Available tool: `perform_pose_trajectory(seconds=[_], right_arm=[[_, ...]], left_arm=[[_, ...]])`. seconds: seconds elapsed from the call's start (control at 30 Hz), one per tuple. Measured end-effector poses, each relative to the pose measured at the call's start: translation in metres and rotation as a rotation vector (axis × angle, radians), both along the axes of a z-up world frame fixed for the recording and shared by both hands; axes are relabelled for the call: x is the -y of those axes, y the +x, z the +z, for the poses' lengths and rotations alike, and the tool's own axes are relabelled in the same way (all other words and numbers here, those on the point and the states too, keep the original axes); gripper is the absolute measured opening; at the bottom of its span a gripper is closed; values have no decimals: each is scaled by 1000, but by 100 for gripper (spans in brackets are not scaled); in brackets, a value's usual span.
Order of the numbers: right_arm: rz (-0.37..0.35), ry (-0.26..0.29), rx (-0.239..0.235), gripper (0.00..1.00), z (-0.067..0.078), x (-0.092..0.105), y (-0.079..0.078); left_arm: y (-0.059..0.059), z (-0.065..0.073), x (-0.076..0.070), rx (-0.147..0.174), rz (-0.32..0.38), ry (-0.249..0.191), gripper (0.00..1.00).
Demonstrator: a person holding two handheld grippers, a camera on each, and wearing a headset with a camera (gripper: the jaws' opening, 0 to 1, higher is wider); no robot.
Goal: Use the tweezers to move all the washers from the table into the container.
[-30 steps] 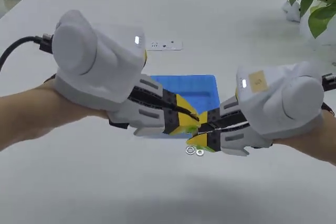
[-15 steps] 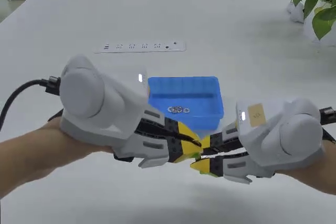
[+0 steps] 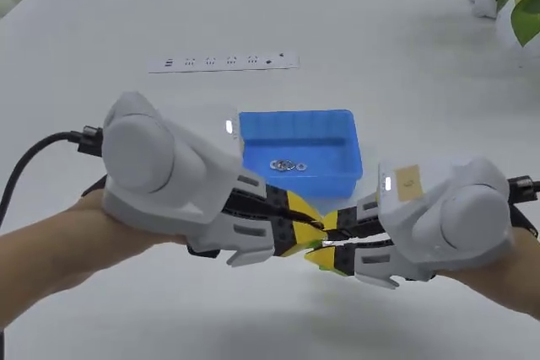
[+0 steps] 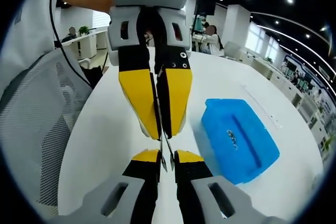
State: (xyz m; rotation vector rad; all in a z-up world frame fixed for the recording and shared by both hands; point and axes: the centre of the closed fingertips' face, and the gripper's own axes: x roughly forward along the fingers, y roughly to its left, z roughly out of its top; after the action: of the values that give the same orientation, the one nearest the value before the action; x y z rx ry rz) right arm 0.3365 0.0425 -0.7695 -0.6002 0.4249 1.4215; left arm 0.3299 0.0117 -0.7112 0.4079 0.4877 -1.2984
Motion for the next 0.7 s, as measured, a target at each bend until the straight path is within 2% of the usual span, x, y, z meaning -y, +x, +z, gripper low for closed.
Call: perform_pose_trajectory(seconds=[0.23,0.7], right_arm=[[-20,5,6,11,-1,-5,14],[-27,-6,2,11,-8,-8,22]], left_arm=[[13,0,-5,5,22,-7,7],[21,-6,-7,-3,19,-3,7]])
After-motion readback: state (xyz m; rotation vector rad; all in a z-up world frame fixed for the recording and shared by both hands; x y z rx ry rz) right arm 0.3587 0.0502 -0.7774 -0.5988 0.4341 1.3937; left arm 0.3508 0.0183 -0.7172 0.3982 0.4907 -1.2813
